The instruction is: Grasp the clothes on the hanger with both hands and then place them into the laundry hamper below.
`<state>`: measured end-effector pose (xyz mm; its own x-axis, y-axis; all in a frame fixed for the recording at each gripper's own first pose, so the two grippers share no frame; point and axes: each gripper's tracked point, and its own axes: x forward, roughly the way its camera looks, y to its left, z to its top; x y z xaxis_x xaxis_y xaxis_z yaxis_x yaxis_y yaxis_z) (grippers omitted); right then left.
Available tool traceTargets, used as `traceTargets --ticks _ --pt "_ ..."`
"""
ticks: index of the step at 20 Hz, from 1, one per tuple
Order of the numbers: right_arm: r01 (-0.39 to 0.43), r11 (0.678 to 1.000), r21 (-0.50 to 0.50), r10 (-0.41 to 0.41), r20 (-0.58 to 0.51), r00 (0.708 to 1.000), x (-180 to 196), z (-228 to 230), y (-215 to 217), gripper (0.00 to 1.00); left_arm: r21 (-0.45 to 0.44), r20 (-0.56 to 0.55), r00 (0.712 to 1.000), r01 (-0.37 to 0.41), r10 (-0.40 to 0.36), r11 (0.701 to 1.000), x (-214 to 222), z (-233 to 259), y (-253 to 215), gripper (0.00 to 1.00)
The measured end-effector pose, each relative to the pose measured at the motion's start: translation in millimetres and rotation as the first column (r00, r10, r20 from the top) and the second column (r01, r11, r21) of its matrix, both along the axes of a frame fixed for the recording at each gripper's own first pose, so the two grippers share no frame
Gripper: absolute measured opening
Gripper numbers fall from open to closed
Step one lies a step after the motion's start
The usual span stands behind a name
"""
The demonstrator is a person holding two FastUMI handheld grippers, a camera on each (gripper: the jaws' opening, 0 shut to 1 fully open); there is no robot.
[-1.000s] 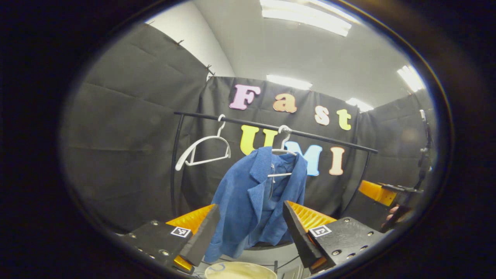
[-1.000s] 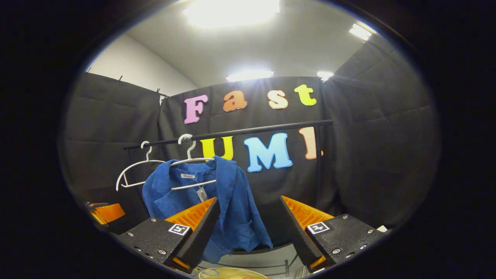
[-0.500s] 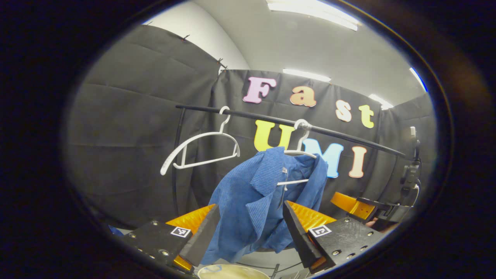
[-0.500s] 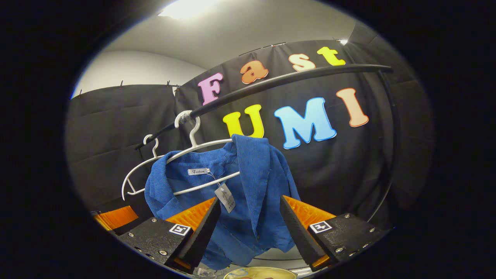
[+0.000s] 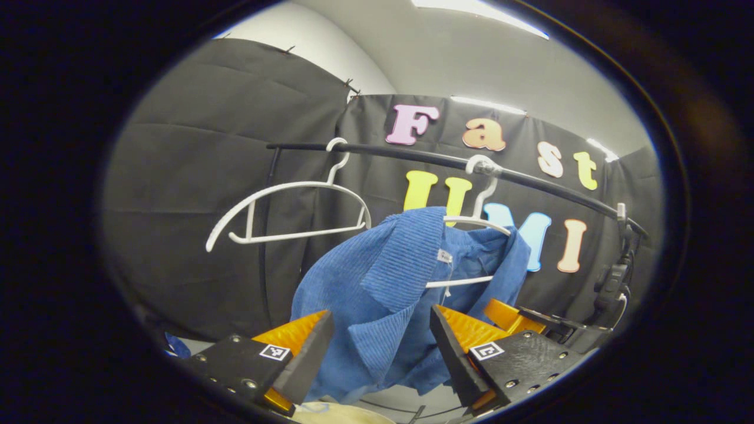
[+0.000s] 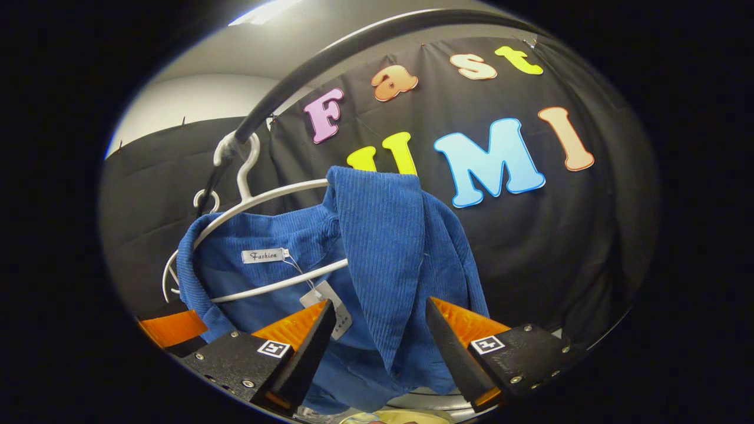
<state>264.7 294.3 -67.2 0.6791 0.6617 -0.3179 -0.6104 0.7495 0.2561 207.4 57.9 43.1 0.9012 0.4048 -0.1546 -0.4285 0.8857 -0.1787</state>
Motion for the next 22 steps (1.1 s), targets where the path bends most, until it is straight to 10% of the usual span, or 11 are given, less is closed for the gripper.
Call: traceTargets --ticks 12,16,19,22 --pt "-0.065 0.998 -0.008 0.065 -0.005 0.998 36.8 -18.0 22.8 0.91 -0.012 0.003 0.996 -0.085 0.085 0.996 41.8 -19.8 9.0 0.98" --pt "-0.081 0.997 0.008 0.081 0.01 0.997 35.2 -14.6 22.2 0.58 -0.03 -0.001 0.996 -0.09 0.09 0.995 39.9 -25.6 11.9 0.72" --pt "-0.063 0.997 0.046 0.063 -0.005 0.998 38.2 -11.0 16.2 0.16 -0.055 0.012 0.997 -0.073 0.074 0.996 37.5 -27.4 10.9 0.47" --pt "-0.097 0.994 0.053 0.097 -0.007 0.995 35.8 -10.7 17.4 0.02 -0.064 0.009 1.0 -0.005 0.006 0.998 40.9 -27.5 -3.5 0.24"
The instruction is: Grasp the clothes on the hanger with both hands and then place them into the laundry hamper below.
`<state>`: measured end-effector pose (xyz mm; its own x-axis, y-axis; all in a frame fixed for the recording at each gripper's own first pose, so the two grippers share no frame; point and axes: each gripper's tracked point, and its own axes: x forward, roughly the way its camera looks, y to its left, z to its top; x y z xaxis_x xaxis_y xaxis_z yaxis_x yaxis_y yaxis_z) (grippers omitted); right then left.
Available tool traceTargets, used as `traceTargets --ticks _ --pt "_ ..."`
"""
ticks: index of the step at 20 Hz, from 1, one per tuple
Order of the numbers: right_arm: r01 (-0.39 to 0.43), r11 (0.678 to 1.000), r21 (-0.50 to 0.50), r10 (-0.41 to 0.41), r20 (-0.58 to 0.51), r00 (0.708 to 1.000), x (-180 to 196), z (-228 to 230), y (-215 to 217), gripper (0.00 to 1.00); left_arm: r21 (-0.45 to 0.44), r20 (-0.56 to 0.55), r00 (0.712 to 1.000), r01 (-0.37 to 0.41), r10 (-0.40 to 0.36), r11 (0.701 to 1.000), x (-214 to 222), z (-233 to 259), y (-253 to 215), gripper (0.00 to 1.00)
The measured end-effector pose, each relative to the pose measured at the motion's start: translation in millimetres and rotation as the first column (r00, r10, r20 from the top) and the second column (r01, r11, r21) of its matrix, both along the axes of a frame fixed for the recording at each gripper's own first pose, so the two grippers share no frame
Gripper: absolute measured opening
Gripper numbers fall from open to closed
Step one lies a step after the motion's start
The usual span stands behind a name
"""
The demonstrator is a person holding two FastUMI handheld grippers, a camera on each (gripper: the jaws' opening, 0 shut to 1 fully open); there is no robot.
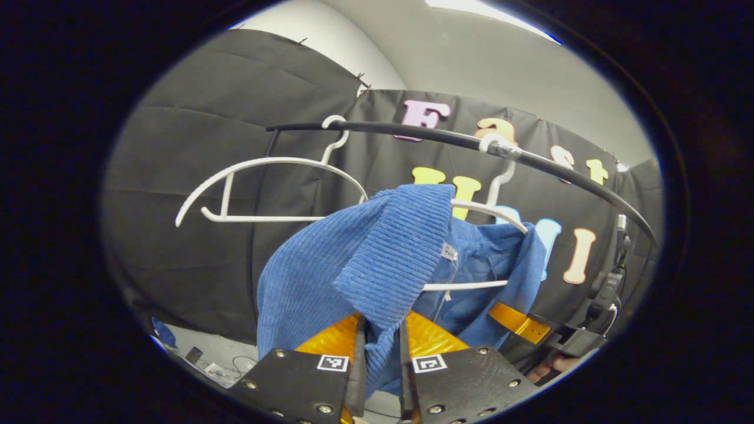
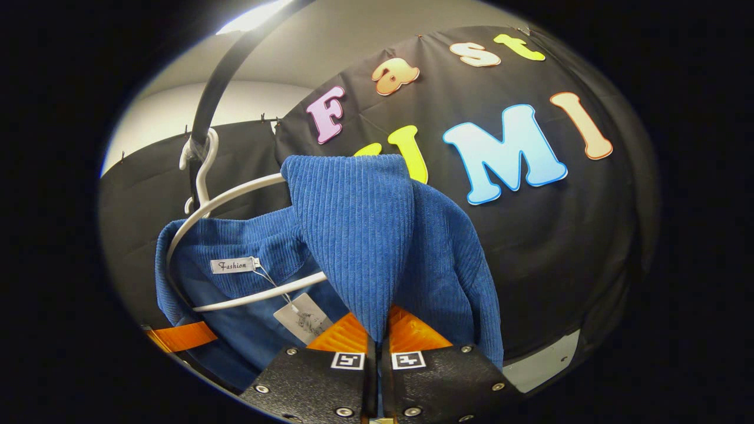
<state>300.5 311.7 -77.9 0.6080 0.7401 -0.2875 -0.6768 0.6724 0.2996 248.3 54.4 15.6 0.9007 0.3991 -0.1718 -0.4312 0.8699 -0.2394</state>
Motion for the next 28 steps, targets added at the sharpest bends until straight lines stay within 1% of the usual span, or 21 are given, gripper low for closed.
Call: traceTargets --ticks 1,3,4,5,6,7,8,10,13,16,17,18,19,20,26,27,28 --pt "-0.009 1.0 -0.011 0.009 0.016 1.0 1.6 0.5 -1.0 0.01 -0.005 -0.002 0.999 0.038 -0.038 0.999 2.6 -0.7 -7.3 0.24" --pt "-0.01 1.0 -0.022 0.011 0.041 0.999 2.3 2.7 -3.3 0.0 0.013 -0.008 0.997 0.071 -0.071 0.997 5.0 -1.4 -11.7 0.27" --pt "-0.005 1.0 -0.023 0.006 0.044 0.999 -0.2 3.1 -3.7 0.0 0.041 -0.019 0.999 0.039 -0.039 0.998 -1.4 -0.9 -4.6 0.28" --pt "0.003 1.0 -0.024 -0.002 0.038 0.999 -1.2 3.5 -5.4 0.0 0.026 0.003 1.0 -0.003 0.003 1.0 -0.3 -3.6 5.4 0.15" --pt "0.01 1.0 -0.018 -0.009 0.034 0.999 -3.8 4.8 -6.6 0.0 -0.027 0.028 0.999 0.036 -0.035 0.999 1.1 -1.8 -4.6 0.02" --pt "0.015 1.0 -0.014 -0.014 0.041 0.999 -2.1 7.0 -7.9 0.0 -0.058 0.047 0.998 0.045 -0.042 0.997 -4.8 0.3 -8.7 0.02" --pt "0.015 1.0 -0.022 -0.014 0.05 0.999 -1.9 7.2 -7.7 0.0 -0.06 0.061 0.997 0.042 -0.038 0.997 -7.0 0.5 -3.4 0.02" --pt "0.018 0.999 -0.028 -0.016 0.057 0.998 -3.8 7.1 -9.0 0.0 -0.049 0.079 0.996 0.045 -0.041 0.998 -11.8 6.0 -1.9 0.02" --pt "0.034 0.999 -0.011 -0.033 0.06 0.998 -4.6 11.0 -12.8 0.0 -0.04 0.108 0.993 0.048 -0.043 0.998 -23.3 18.1 -0.4 0.02" --pt "0.046 0.999 -0.015 -0.045 0.082 0.996 -2.7 15.2 -17.6 0.0 -0.015 0.133 0.99 0.046 -0.044 0.999 -33.0 29.0 -1.4 0.02" --pt "0.057 0.998 -0.01 -0.056 0.09 0.994 0.8 18.2 -20.4 0.0 -0.001 0.137 0.99 0.043 -0.043 0.999 -33.7 33.1 -1.0 0.0" --pt "0.071 0.998 -0.004 -0.07 0.094 0.993 5.1 21.6 -24.8 0.0 0.013 0.142 0.989 0.039 -0.04 0.999 -35.1 37.3 1.2 0.02" --pt "0.084 0.996 0.004 -0.084 0.096 0.992 9.5 25.1 -28.7 0.0 0.027 0.15 0.988 0.033 -0.037 0.999 -37.3 43.3 2.7 0.02" --pt "0.096 0.995 0.01 -0.097 0.096 0.991 12.2 26.7 -31.3 0.0 0.04 0.157 0.987 0.027 -0.033 0.999 -41.1 48.8 5.0 0.0" --pt "0.146 0.989 0.036 -0.15 0.123 0.981 35.5 41.4 -40.6 0.0 0.05 0.202 0.979 -0.013 0.003 0.999 -51.4 73.9 26.2 0.08" --pt "0.151 0.988 0.039 -0.155 0.127 0.98 38.5 43.1 -41.7 0.0 0.056 0.201 0.98 -0.021 0.01 0.998 -52.7 75.9 31.1 0.02" --pt "0.159 0.986 0.043 -0.164 0.129 0.978 42.9 45.6 -40.3 0.0 0.063 0.202 0.979 -0.031 0.017 0.998 -53.8 78.9 35.4 0.02"
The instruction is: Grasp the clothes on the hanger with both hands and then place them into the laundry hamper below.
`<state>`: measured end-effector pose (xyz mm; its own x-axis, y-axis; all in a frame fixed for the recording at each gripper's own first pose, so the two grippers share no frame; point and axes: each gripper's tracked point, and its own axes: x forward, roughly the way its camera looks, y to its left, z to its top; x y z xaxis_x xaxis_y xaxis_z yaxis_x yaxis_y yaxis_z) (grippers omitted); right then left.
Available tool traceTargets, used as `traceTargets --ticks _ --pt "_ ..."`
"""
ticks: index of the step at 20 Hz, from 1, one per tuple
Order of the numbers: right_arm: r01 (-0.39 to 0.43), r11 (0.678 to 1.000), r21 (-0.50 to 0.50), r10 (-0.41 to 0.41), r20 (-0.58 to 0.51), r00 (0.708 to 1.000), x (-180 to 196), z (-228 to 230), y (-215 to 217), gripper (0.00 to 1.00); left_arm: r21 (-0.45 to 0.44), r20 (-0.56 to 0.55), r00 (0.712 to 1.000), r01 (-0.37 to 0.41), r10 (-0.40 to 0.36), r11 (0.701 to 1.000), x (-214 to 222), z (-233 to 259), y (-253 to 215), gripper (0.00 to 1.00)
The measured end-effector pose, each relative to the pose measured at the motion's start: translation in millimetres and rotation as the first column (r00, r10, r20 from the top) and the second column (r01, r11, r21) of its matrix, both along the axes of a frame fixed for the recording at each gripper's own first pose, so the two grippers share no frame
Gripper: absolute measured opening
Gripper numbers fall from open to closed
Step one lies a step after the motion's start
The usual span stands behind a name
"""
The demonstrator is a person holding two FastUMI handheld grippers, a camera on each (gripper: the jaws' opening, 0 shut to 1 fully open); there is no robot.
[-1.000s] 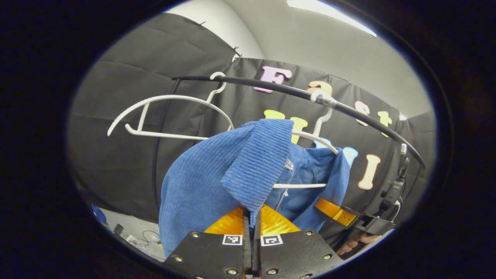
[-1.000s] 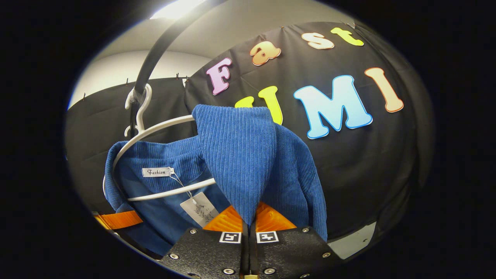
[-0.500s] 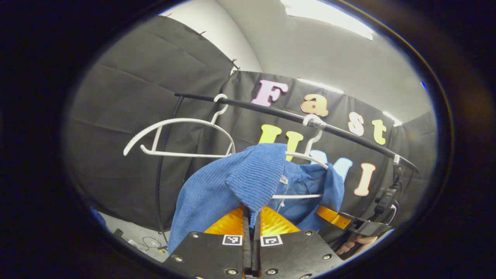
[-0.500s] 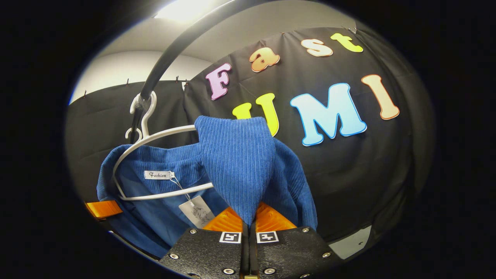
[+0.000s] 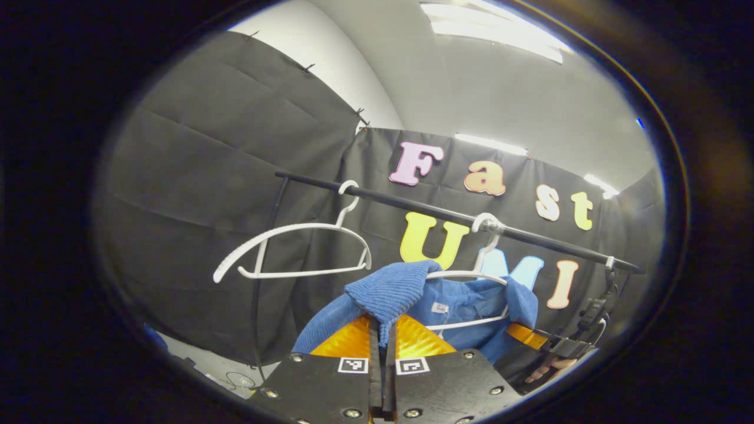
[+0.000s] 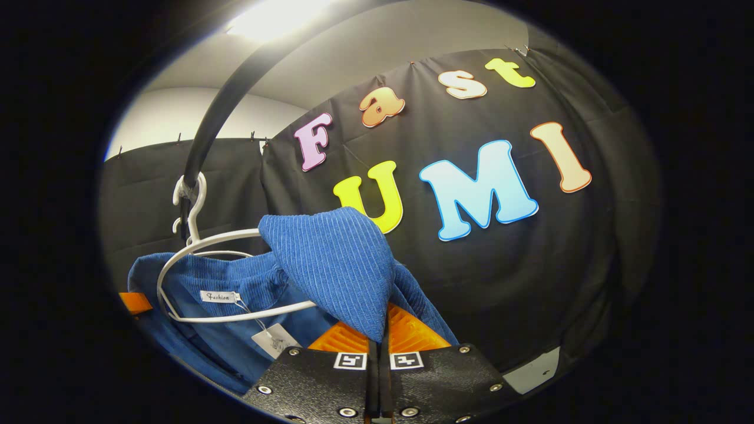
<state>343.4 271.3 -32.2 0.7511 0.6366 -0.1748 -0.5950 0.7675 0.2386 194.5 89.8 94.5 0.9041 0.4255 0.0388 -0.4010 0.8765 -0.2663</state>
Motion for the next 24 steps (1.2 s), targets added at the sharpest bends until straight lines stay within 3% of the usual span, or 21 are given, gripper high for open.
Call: traceTargets --ticks 3,4,8,11,12,13,14,17,18,20,24 --pt "0.03 0.999 0.022 -0.03 0.003 1.0 21.8 8.1 5.0 0.0 0.018 -0.004 0.999 -0.051 0.052 0.999 -9.1 3.6 21.7 0.02" --pt "0.039 0.999 0.029 -0.04 0.007 0.999 31.9 8.9 7.7 0.0 0.009 -0.005 0.998 -0.066 0.066 0.998 -13.6 3.8 27.8 0.07" --pt "0.057 0.998 0.034 -0.059 0.043 0.997 36.4 11.6 3.9 0.0 -0.016 -0.005 0.996 -0.088 0.088 0.996 -18.5 1.9 50.6 0.08" --pt "0.069 0.997 0.044 -0.071 0.051 0.996 41.0 14.4 2.2 0.0 -0.006 -0.009 0.997 -0.08 0.08 0.997 -21.9 6.9 63.4 0.08" --pt "0.08 0.996 0.048 -0.083 0.055 0.995 41.2 17.0 -0.2 0.0 -0.008 -0.01 0.997 -0.081 0.081 0.997 -24.9 8.5 68.6 0.02" --pt "0.093 0.994 0.055 -0.097 0.068 0.993 43.9 22.7 -5.0 0.0 -0.007 -0.009 0.996 -0.09 0.09 0.996 -28.7 9.4 76.3 0.02" --pt "0.102 0.993 0.065 -0.108 0.082 0.991 47.7 28.4 -6.6 0.0 -0.005 -0.008 0.995 -0.095 0.094 0.996 -33.2 11.7 83.6 0.08" --pt "0.103 0.993 0.064 -0.11 0.125 0.986 56.0 33.7 -1.8 0.0 -0.005 0.002 0.995 -0.1 0.1 0.995 -36.0 17.1 101.3 0.08" --pt "0.107 0.993 0.055 -0.114 0.15 0.982 57.5 36.0 -1.6 0.0 -0.014 0.006 0.995 -0.097 0.097 0.995 -34.6 17.1 105.7 0.0" --pt "0.115 0.993 0.04 -0.12 0.186 0.975 63.9 36.3 1.6 0.0 -0.02 -0.001 0.996 -0.087 0.087 0.996 -32.2 13.3 115.9 0.08" --pt "0.117 0.993 0.005 -0.115 0.233 0.966 69.8 30.6 5.8 0.0 -0.061 0.001 0.998 -0.06 0.06 0.996 -26.1 4.3 128.0 0.08"
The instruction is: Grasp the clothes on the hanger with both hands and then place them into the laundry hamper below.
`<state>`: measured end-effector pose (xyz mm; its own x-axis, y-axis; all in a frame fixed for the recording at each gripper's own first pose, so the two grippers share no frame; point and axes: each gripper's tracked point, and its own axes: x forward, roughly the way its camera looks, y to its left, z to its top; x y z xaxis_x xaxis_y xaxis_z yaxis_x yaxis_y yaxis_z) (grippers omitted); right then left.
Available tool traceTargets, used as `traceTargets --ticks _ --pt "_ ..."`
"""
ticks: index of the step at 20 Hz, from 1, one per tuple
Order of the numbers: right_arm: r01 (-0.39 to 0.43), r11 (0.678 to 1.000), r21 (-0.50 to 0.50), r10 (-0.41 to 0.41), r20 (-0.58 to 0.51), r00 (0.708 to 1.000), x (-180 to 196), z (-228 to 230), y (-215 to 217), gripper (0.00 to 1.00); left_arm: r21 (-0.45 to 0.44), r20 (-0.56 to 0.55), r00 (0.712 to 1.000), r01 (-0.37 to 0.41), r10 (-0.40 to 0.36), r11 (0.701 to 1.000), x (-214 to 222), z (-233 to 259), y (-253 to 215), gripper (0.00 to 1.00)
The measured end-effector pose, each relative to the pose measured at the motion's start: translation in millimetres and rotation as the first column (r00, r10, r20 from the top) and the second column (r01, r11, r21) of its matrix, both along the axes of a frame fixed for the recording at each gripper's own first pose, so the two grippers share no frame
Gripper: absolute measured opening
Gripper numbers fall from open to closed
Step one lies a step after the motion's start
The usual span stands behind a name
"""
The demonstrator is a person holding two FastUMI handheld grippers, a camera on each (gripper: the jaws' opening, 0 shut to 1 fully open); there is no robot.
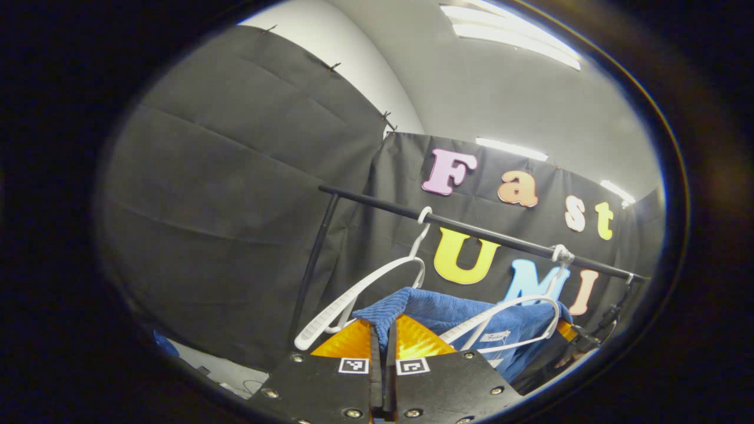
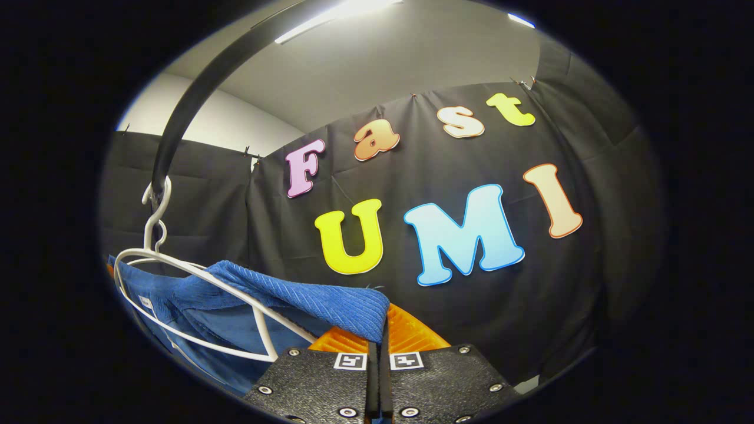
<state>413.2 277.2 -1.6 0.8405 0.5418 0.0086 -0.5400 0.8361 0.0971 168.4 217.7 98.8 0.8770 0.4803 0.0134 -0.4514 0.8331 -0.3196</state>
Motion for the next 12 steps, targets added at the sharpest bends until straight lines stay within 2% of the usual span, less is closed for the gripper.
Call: traceTargets --ticks 1,2,4,12 --pt "0.001 1.0 -0.012 -0.001 0.0 1.0 0.7 -3.4 -1.1 0.0 -0.026 0.003 1.0 0.002 -0.001 1.0 -0.3 -3.7 3.0 0.08" --pt "-0.011 1.0 -0.012 0.011 -0.021 1.0 -3.6 -8.6 2.0 0.0 -0.045 0.002 1.0 0.003 -0.003 0.999 1.3 -9.2 7.3 0.02" --pt "-0.014 1.0 -0.001 0.014 -0.044 0.999 -6.0 -13.1 1.9 0.0 -0.058 -0.007 1.0 0.014 -0.014 0.998 0.9 -19.5 12.0 0.02" --pt "0.015 0.999 -0.052 -0.015 -0.012 1.0 -4.9 -17.4 -3.8 0.0 -0.05 -0.025 0.999 0.044 -0.046 0.998 7.5 -34.3 2.1 0.02"
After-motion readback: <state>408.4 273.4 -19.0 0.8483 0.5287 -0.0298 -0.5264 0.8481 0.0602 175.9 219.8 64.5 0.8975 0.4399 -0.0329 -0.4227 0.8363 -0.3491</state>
